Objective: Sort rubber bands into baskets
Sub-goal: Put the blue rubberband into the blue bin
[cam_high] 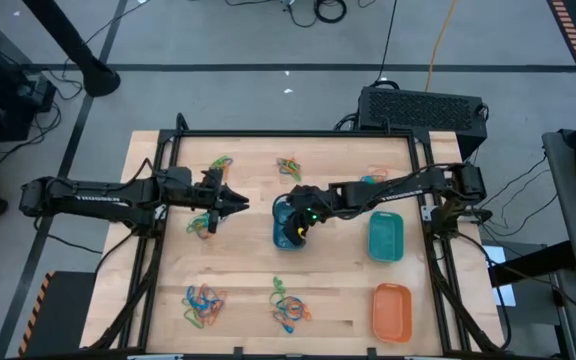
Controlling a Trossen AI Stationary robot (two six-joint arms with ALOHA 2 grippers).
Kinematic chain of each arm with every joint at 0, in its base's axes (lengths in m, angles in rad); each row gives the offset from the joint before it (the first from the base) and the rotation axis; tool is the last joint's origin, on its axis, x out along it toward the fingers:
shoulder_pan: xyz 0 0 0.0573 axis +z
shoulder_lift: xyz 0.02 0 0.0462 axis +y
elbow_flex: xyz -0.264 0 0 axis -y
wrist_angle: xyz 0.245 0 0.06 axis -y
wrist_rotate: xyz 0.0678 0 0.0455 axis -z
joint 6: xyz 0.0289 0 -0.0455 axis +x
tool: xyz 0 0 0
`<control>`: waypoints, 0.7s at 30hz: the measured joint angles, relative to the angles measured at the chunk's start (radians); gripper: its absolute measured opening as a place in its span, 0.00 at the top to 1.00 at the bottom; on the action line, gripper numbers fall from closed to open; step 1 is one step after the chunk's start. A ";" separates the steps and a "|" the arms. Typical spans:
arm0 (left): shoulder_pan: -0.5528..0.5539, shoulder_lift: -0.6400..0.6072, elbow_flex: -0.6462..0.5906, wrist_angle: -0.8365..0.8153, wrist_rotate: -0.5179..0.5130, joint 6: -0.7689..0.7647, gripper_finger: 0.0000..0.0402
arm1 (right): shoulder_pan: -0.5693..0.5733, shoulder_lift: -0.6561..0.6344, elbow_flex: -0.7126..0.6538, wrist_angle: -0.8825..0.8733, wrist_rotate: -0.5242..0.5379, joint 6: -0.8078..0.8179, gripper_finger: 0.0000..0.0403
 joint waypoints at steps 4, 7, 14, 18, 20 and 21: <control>0.000 0.000 0.000 0.000 -0.016 -0.021 0.76 | -0.015 0.001 0.000 0.000 -0.005 -0.005 0.70; 0.000 0.000 0.000 0.000 -0.066 -0.066 0.76 | -0.024 0.001 0.000 0.000 -0.034 -0.016 0.65; -0.026 0.000 0.000 0.000 -0.094 -0.209 0.76 | -0.019 0.001 0.000 0.035 -0.386 -0.067 0.63; -0.079 0.000 0.000 0.000 -0.128 -0.275 0.76 | 0.042 0.001 0.000 0.042 -0.401 -0.113 0.64; -0.117 0.000 0.000 -0.004 -0.150 -0.291 0.76 | 0.076 0.001 0.000 0.051 -0.400 -0.120 0.64; -0.136 0.000 0.000 -0.006 -0.162 -0.291 0.76 | 0.095 0.001 0.000 0.054 -0.400 -0.124 0.64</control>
